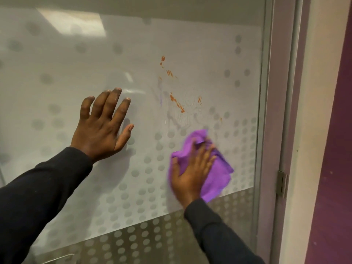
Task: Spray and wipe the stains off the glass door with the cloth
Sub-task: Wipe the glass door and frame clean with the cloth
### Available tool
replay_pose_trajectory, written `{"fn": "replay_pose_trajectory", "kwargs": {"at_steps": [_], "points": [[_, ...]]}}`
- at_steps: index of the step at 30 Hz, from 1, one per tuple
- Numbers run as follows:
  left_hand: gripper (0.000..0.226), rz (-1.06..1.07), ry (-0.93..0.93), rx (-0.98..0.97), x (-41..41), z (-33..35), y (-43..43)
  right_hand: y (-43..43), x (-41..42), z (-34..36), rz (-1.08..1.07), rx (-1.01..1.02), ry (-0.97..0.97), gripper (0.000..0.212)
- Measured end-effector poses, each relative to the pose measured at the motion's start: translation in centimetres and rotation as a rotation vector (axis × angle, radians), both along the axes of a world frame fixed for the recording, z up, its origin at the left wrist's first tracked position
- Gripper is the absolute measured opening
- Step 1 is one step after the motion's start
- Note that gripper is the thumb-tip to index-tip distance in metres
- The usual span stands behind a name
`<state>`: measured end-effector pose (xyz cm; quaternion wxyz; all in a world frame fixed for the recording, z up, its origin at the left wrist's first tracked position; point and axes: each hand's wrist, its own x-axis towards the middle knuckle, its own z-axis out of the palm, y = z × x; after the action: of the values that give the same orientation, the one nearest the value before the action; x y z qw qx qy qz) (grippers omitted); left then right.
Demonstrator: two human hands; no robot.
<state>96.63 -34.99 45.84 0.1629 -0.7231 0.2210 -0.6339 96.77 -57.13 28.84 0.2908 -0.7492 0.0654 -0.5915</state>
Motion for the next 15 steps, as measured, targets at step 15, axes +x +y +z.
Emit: {"fn": "replay_pose_trajectory", "kwargs": {"at_steps": [15], "points": [[0.064,0.007,0.014,-0.003,0.0,0.0,0.0,-14.7,1.3,11.3,-0.105,0.375,0.064,0.093]]}}
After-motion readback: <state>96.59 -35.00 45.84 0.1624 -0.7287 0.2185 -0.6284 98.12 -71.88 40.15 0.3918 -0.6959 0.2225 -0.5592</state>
